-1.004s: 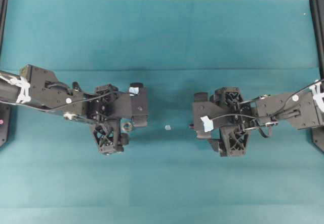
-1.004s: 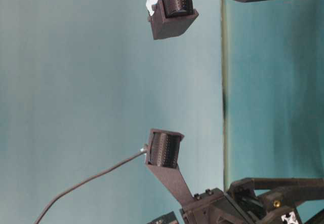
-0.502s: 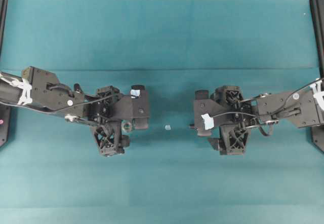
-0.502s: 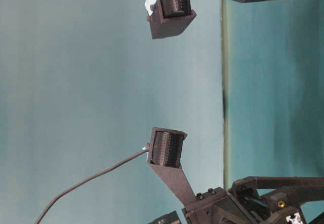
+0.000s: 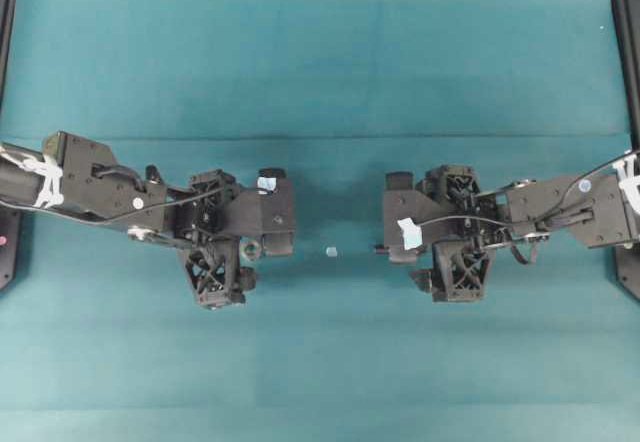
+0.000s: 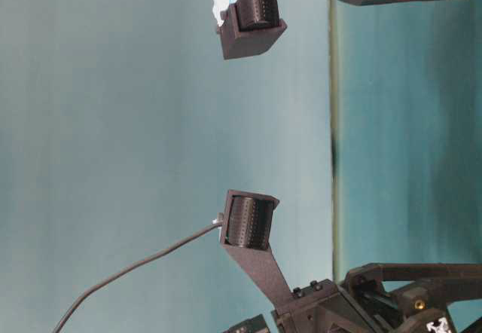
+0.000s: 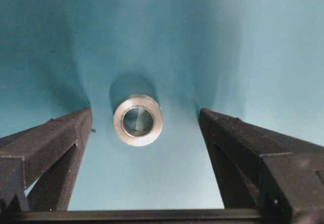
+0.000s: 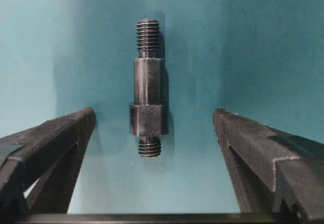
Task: Insert the washer onto the shaft with both hands.
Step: 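Close left gripper on the washer and right gripper on the shaft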
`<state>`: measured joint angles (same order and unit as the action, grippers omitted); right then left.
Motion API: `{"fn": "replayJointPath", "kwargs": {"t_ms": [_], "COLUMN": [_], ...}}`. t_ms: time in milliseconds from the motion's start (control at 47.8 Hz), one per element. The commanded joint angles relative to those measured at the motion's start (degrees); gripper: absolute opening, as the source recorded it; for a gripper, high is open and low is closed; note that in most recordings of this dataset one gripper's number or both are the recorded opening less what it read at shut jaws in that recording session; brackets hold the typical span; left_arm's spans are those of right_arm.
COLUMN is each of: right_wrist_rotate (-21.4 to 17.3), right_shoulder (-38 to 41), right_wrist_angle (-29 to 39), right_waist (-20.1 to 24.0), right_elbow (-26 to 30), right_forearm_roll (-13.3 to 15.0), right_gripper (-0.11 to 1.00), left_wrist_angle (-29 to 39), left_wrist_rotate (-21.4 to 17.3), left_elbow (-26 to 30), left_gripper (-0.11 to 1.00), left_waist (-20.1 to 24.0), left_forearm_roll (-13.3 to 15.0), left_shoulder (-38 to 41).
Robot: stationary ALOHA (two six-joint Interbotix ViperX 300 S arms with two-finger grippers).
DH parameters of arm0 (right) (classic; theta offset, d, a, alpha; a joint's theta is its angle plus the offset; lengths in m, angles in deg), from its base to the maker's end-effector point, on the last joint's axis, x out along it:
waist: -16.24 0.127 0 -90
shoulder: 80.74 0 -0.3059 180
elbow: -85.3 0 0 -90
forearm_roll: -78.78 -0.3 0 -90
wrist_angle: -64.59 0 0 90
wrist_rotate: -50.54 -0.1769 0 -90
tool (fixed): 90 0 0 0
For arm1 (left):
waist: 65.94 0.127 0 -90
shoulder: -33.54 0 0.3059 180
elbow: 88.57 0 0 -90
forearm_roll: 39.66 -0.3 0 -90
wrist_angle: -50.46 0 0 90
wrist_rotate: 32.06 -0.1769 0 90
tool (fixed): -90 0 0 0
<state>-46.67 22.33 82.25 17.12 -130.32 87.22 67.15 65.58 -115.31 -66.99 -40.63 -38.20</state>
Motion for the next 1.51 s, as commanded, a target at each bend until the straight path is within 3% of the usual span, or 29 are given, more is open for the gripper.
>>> {"fn": "replayJointPath", "kwargs": {"t_ms": [0, 460, 669, 1129, 1485], "right_wrist_rotate": [0.44, 0.44, 0.44, 0.26, 0.26], "right_shoulder": [0.35, 0.7, 0.7, 0.7, 0.79], "right_wrist_angle": [0.0, 0.09, -0.09, 0.26, 0.35], "right_waist": [-0.88, -0.79, -0.79, -0.79, -1.05], "right_elbow": [0.18, -0.09, -0.09, 0.09, 0.26], "right_forearm_roll": [0.18, 0.18, 0.09, 0.09, 0.09], "right_gripper": [0.87, 0.86, 0.84, 0.35, 0.05], "left_wrist_angle": [-0.35, -0.35, -0.35, -0.35, -0.35], "left_wrist_rotate": [0.18, 0.62, 0.7, 0.7, 0.62], "left_elbow": [0.35, 0.26, 0.0, -0.09, 0.0], "left_gripper": [0.93, 0.93, 0.88, 0.54, 0.4], "left_waist": [-0.09, -0.18, -0.18, -0.53, -0.53], "left_forearm_roll": [-0.18, -0.18, -0.09, -0.09, -0.18], "left_shoulder": [-0.26, -0.26, -0.44, -0.62, -0.62]}}
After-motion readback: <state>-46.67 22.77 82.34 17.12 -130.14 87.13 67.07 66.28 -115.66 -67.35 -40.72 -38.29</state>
